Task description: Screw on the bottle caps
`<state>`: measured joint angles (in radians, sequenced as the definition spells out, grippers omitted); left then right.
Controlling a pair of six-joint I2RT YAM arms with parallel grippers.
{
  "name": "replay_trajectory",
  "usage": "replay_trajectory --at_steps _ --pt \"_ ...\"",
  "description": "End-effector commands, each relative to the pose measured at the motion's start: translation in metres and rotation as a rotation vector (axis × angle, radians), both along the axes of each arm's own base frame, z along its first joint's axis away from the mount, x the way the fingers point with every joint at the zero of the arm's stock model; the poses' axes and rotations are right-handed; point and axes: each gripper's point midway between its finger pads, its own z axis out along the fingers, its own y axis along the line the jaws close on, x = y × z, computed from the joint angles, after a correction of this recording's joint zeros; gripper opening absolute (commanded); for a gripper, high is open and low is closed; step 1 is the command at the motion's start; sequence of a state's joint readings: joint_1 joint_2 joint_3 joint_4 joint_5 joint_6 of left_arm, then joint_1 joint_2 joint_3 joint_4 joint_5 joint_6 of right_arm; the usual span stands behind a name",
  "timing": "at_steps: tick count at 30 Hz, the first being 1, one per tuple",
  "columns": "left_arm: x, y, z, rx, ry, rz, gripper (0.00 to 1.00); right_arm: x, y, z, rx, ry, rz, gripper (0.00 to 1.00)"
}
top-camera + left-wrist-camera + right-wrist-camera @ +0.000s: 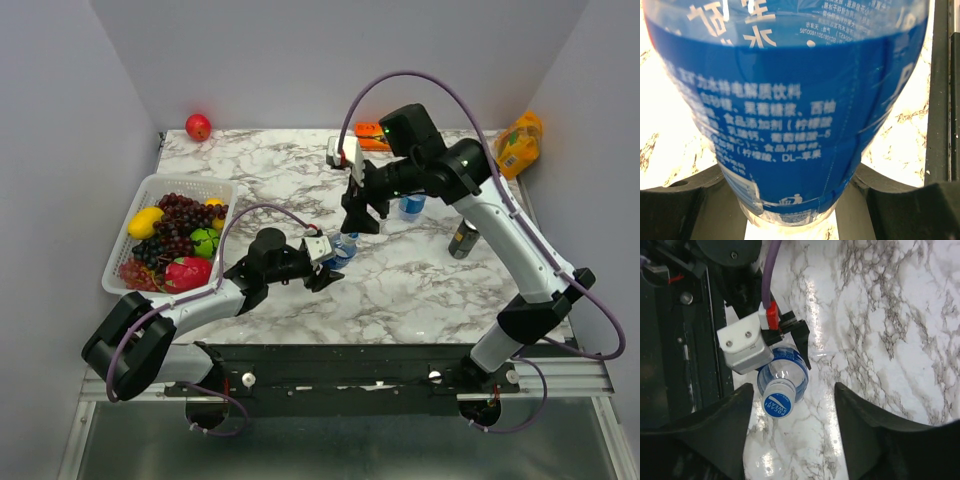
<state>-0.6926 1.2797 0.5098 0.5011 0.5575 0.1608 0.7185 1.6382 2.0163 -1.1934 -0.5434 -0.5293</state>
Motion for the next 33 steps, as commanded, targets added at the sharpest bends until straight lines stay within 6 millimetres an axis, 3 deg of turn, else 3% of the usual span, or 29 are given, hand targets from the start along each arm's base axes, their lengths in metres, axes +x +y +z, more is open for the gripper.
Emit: replay_trajectory --at_steps 1,7,11,17,27,33 --pt "0.007 0.000 0.005 -0.010 -0.041 0.011 0.00 -0.011 0.002 0.045 0.113 -0.070 0.049 0.85" --pt "0.007 -0.001 0.007 -0.020 -0.035 0.014 0.00 -0.029 -0.023 -0.004 -0.010 -0.094 0.156 0.98" --pt "0.008 -0.002 0.009 -0.027 -0.033 0.011 0.00 -0.017 -0.025 -0.016 -0.051 -0.126 0.131 0.99" --pt "0.005 -0.006 0.011 -0.036 -0.011 -0.008 0.00 -0.006 -0.017 -0.016 -0.063 -0.158 0.138 0.99" --pt "0.007 -0.009 0.015 -0.062 0.017 0.003 0.00 -0.020 -0.010 -0.035 -0.118 -0.162 0.213 1.00" --pt "0.009 -0.011 0.019 -0.077 0.018 0.007 0.00 -0.013 -0.011 -0.034 -0.131 -0.160 0.132 1.00"
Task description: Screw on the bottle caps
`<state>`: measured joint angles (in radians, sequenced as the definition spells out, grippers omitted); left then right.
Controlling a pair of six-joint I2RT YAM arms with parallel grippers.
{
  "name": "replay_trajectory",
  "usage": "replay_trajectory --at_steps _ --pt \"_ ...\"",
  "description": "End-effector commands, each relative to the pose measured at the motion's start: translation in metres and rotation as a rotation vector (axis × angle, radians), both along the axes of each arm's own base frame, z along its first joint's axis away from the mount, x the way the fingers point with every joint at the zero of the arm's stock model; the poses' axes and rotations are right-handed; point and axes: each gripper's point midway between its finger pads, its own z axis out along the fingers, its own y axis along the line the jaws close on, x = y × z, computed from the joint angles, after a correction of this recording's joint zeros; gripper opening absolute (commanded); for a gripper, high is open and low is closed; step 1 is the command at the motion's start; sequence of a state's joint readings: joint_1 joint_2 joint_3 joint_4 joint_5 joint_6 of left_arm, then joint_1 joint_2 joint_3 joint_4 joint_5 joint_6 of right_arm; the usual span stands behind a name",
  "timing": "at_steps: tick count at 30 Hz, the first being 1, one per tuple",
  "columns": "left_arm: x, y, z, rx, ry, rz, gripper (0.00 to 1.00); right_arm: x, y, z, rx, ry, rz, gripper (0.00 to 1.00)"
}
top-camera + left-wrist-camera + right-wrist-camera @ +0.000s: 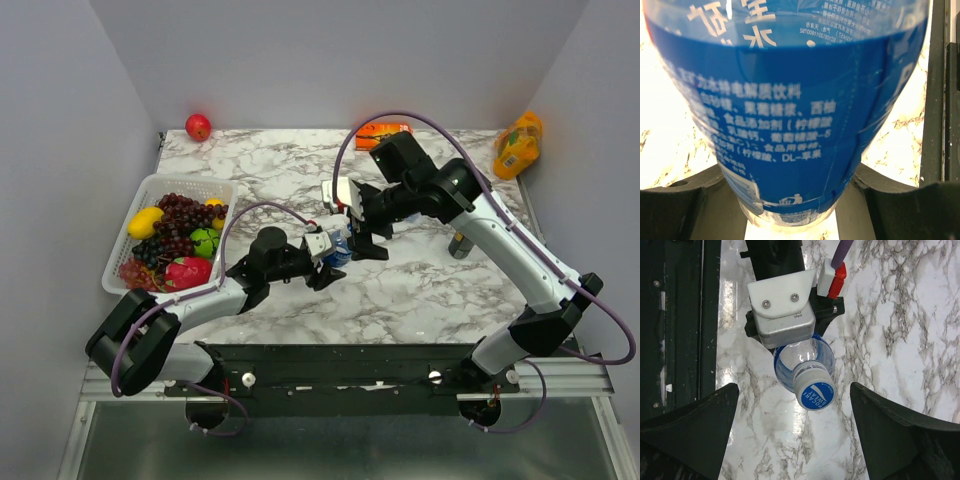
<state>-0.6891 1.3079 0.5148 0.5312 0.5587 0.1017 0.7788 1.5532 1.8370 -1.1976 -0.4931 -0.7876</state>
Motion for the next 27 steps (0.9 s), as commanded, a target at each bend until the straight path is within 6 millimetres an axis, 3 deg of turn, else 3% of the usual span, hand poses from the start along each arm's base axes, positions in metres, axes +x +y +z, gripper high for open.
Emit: replay_trajectory --at_steps 1,8,14,20,27 --pt "0.006 -0.007 0.021 -0.055 -0.033 -0.007 0.00 0.012 0.000 0.003 -0.003 -0.030 -0.077 0.99" --pt "0.005 -0.004 0.011 -0.024 -0.039 -0.011 0.00 0.007 0.002 0.032 0.068 -0.009 -0.102 0.98" --pt "0.003 -0.002 0.011 -0.018 -0.054 -0.015 0.00 0.030 0.004 0.055 0.159 0.030 -0.206 0.95" --pt "0.002 -0.001 0.013 -0.017 -0.064 -0.022 0.00 0.010 -0.006 0.027 0.035 0.061 -0.027 0.98" --pt "0.004 -0.002 0.015 -0.029 -0.050 -0.010 0.00 -0.001 -0.007 0.013 0.012 0.097 0.043 1.00"
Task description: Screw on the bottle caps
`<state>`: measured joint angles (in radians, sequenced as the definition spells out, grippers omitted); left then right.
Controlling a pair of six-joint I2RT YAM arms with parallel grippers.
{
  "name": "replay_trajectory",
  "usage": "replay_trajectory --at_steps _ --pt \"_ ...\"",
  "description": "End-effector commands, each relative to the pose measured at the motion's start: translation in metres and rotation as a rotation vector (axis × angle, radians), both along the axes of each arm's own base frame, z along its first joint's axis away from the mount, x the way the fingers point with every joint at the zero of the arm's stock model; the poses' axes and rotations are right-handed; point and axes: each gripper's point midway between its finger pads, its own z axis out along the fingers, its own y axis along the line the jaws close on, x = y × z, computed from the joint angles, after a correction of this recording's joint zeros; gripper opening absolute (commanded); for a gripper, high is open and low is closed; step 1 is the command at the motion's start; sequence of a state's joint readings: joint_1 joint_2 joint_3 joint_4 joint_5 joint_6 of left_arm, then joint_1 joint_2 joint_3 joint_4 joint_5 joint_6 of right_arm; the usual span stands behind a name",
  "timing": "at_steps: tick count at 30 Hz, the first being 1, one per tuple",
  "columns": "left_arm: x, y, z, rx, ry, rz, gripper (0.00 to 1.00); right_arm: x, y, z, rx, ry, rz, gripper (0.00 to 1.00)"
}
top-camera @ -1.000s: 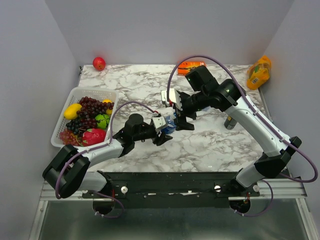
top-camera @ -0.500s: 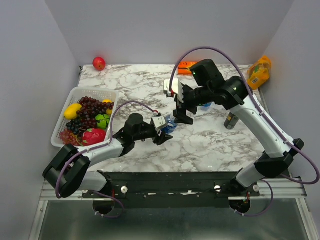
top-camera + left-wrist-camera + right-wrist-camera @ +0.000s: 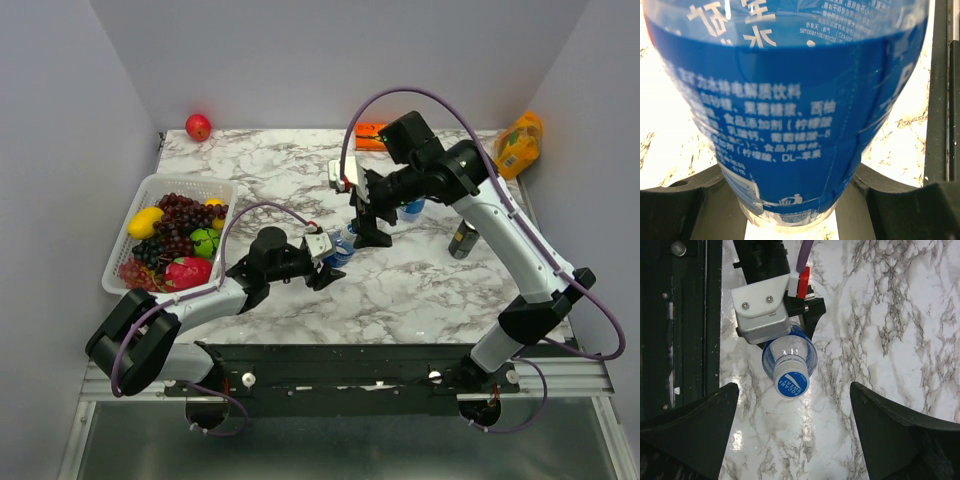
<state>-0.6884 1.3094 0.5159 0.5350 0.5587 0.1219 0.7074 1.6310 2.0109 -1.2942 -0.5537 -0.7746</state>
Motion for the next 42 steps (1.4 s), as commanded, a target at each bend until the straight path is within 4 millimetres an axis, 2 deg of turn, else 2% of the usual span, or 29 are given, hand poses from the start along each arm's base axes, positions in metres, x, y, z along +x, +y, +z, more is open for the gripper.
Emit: replay_trajectory --at_steps 1,9,15,28,42 --pt "0.003 -0.003 0.014 -0.035 -0.025 -0.007 0.00 -0.018 -0.002 -0.012 -0.027 0.061 0.085 1.00" --pt "0.005 -0.008 0.019 -0.048 -0.006 -0.016 0.00 -0.028 0.004 -0.028 -0.072 0.029 0.135 1.00" --pt "0.008 -0.012 0.022 -0.065 0.015 -0.013 0.00 -0.019 0.009 -0.034 -0.096 -0.031 0.107 1.00" --pt "0.018 -0.008 0.034 -0.114 0.020 0.026 0.00 -0.017 -0.003 -0.048 -0.175 -0.025 0.061 1.00" --pt "0.020 -0.008 0.033 -0.116 0.020 0.026 0.00 -0.018 -0.008 -0.056 -0.223 0.005 0.036 1.00"
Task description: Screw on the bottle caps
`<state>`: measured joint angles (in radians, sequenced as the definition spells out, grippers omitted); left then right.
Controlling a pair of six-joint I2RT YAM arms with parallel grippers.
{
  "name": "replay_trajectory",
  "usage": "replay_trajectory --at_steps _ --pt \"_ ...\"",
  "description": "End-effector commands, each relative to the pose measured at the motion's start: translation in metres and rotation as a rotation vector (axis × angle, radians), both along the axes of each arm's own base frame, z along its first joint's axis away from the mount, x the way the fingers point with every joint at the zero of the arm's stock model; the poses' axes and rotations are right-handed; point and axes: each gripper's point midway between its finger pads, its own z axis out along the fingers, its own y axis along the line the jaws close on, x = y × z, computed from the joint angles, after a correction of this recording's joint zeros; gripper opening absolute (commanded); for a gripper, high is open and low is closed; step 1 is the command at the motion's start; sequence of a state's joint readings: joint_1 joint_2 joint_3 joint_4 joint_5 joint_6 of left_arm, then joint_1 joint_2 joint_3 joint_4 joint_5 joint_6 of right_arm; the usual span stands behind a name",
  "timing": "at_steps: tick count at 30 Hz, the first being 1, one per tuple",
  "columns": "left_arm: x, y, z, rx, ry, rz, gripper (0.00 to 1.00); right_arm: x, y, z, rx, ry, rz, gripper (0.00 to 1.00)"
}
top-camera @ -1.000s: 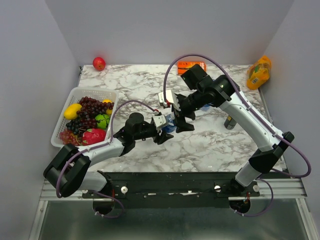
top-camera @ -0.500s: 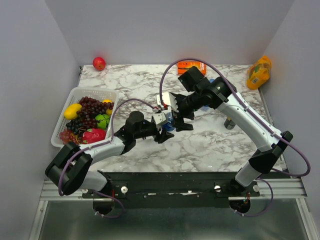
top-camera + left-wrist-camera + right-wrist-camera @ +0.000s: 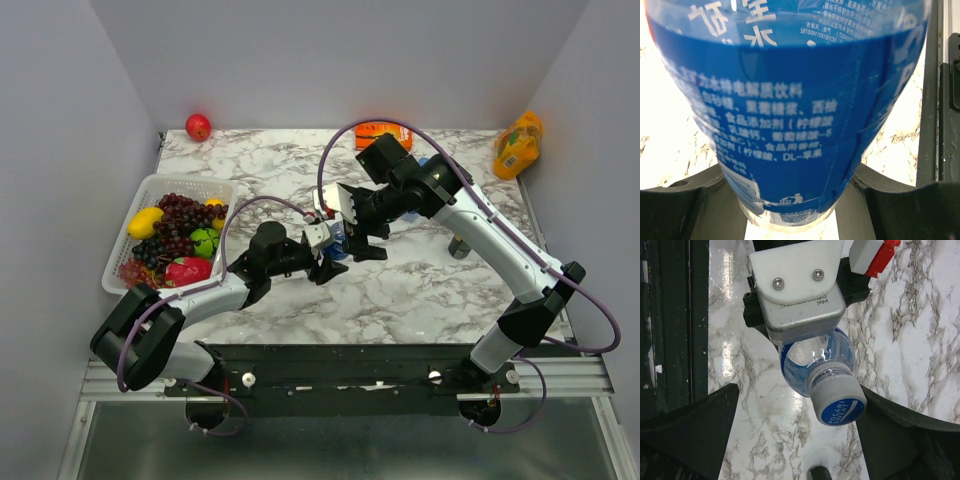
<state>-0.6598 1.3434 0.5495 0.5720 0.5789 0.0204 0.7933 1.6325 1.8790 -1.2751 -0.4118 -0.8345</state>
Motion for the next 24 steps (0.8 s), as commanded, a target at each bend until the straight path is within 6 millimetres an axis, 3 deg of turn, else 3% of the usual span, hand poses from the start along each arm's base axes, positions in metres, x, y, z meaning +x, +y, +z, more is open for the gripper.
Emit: replay_trajectory --at_steps 1,19,24 --pt "0.009 -0.005 0.022 -0.058 -0.047 -0.003 0.00 -0.010 -0.009 -0.008 -0.060 0.039 -0.020 1.00" --pt "0.004 -0.004 0.021 -0.070 -0.031 -0.008 0.00 0.000 -0.020 -0.015 -0.112 0.040 -0.130 1.00" --pt "0.001 -0.001 0.018 -0.061 -0.028 -0.009 0.00 0.020 -0.035 -0.005 -0.081 0.054 -0.204 0.99"
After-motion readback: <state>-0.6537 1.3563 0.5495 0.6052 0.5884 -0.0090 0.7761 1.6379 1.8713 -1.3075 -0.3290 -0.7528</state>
